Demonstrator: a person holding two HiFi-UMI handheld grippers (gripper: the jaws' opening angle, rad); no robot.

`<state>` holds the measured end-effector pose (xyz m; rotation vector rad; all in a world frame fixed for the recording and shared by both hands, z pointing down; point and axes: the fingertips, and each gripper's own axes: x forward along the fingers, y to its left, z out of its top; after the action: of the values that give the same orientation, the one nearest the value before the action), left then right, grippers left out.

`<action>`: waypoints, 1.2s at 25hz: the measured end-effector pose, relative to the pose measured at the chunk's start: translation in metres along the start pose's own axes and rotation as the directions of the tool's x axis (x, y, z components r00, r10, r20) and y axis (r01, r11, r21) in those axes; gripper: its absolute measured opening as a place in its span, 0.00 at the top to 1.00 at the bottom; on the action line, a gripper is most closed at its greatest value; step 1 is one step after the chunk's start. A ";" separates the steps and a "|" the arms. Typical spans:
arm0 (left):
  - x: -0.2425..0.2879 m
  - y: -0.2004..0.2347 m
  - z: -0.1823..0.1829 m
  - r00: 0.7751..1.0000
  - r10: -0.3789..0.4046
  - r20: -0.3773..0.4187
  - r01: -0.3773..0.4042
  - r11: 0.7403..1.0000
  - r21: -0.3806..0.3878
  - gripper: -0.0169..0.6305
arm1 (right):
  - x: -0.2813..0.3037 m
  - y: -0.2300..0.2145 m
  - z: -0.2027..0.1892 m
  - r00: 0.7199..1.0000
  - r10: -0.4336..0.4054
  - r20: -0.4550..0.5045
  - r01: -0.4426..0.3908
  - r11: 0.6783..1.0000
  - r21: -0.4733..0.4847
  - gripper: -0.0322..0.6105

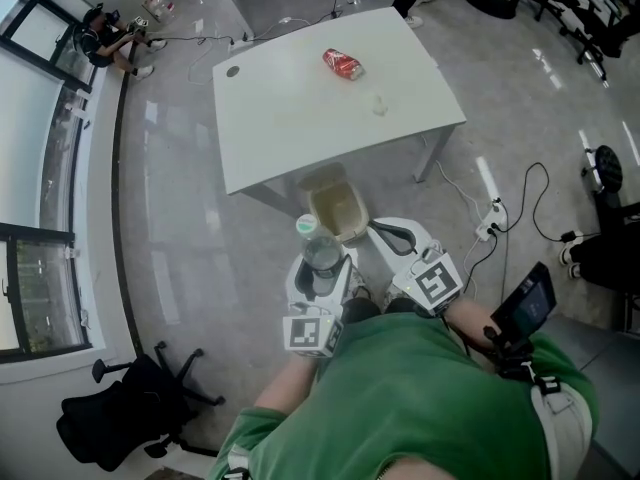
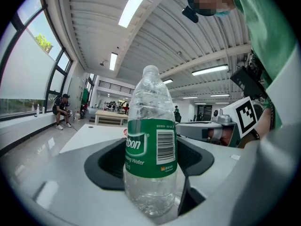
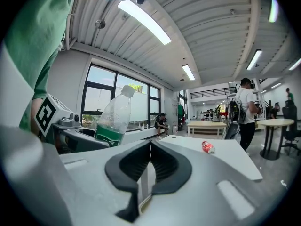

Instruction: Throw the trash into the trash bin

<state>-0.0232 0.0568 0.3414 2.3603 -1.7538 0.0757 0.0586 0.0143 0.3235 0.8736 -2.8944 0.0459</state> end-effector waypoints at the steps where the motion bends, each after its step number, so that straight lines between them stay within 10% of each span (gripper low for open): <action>1: 0.003 0.006 0.002 1.000 -0.004 0.001 0.004 1.000 -0.002 0.47 | 0.006 -0.001 0.000 1.000 -0.004 -0.007 0.004 1.000 -0.009 0.94; 30: 0.083 0.103 -0.090 0.968 -0.115 -0.223 0.128 0.991 0.046 0.47 | 0.130 -0.044 -0.084 0.971 -0.030 -0.236 0.039 0.999 0.036 0.94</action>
<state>-0.0896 -0.0327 0.4559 2.3898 -1.5222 0.3624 -0.0158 -0.0889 0.4223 0.8610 -2.6660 0.1917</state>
